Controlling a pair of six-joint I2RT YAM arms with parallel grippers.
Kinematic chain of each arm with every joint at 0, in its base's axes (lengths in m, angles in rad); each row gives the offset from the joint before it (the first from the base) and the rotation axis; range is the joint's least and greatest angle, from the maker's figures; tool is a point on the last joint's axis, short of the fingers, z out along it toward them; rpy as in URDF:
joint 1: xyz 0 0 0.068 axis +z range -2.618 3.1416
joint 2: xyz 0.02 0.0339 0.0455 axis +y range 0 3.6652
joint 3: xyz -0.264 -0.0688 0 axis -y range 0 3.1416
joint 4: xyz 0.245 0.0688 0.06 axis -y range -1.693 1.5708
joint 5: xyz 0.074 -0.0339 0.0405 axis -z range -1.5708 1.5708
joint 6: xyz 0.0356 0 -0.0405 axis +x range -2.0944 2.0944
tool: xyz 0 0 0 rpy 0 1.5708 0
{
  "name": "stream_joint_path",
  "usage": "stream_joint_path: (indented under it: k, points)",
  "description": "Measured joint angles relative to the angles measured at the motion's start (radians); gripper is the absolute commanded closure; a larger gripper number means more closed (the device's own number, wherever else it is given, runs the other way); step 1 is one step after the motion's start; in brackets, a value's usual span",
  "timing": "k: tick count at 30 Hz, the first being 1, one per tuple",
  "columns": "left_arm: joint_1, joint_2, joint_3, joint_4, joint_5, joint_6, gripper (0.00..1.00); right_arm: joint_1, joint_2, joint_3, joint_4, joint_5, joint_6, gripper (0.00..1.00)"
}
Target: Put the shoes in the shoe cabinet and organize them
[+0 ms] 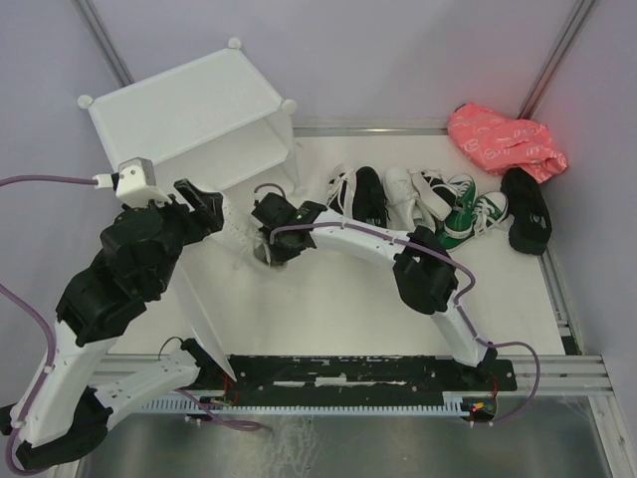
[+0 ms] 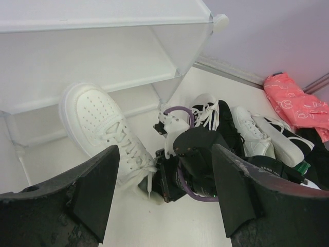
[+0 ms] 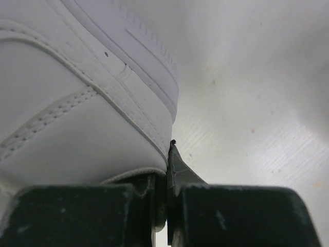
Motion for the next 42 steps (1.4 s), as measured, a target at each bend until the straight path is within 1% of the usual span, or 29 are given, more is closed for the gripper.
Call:
stream_joint_path:
  k: [5, 6, 10, 13, 18, 20, 23, 26, 28, 29, 31, 33, 34, 35, 38, 42]
  points:
    - [0.000, -0.014, -0.016, 0.002, 0.000, 0.000, 0.21, 0.003, -0.062, -0.142, -0.040, -0.004, 0.024, 0.99]
    - [0.000, -0.015, -0.017, 0.002, 0.000, 0.000, 0.21, 0.003, -0.072, -0.150, -0.044, -0.007, 0.026, 0.93]
    - [0.000, -0.015, -0.018, 0.003, 0.000, 0.001, 0.21, 0.004, -0.099, -0.187, -0.074, -0.006, 0.030, 0.61]
    - [0.000, -0.015, -0.023, 0.008, -0.001, 0.001, 0.20, 0.005, -0.103, -0.190, -0.050, -0.002, 0.021, 0.40]
    - [0.000, -0.016, -0.027, 0.010, -0.001, 0.011, 0.20, 0.006, -0.126, -0.192, 0.043, 0.006, -0.011, 0.23]
    - [0.000, -0.016, -0.027, 0.010, -0.003, 0.017, 0.19, 0.006, -0.151, -0.215, 0.060, 0.014, -0.031, 0.20]
    - [0.000, -0.016, -0.027, 0.010, -0.004, 0.025, 0.14, 0.008, -0.195, -0.272, 0.104, 0.017, -0.060, 0.20]
    - [0.000, -0.016, -0.027, 0.010, -0.005, 0.032, 0.10, 0.013, -0.238, -0.354, 0.199, 0.014, -0.097, 0.20]
    - [0.000, -0.016, -0.027, 0.010, -0.007, 0.039, 0.04, 0.016, -0.279, -0.439, 0.300, 0.007, -0.122, 0.14]
    - [0.000, -0.016, -0.027, 0.010, -0.008, 0.041, 0.00, 0.019, -0.311, -0.501, 0.369, 0.004, -0.140, 0.10]
    - [0.000, -0.019, -0.027, 0.010, -0.012, 0.046, 0.01, 0.021, -0.379, -0.611, 0.459, -0.005, -0.183, 0.08]
    - [0.000, -0.024, -0.028, 0.010, -0.013, 0.049, 0.01, 0.025, -0.416, -0.662, 0.494, -0.015, -0.217, 0.07]
    - [0.000, -0.027, -0.030, 0.010, -0.013, 0.051, 0.01, 0.027, -0.428, -0.679, 0.515, -0.024, -0.237, 0.02]
    - [0.000, -0.031, -0.034, 0.011, -0.013, 0.054, 0.01, 0.029, -0.434, -0.688, 0.530, -0.031, -0.251, 0.01]
    - [0.000, -0.042, -0.048, 0.018, -0.013, 0.064, 0.01, 0.038, -0.454, -0.737, 0.609, -0.055, -0.280, 0.01]
    - [0.000, -0.062, -0.066, 0.035, -0.011, 0.084, 0.01, 0.043, -0.454, -0.750, 0.642, -0.064, -0.297, 0.01]
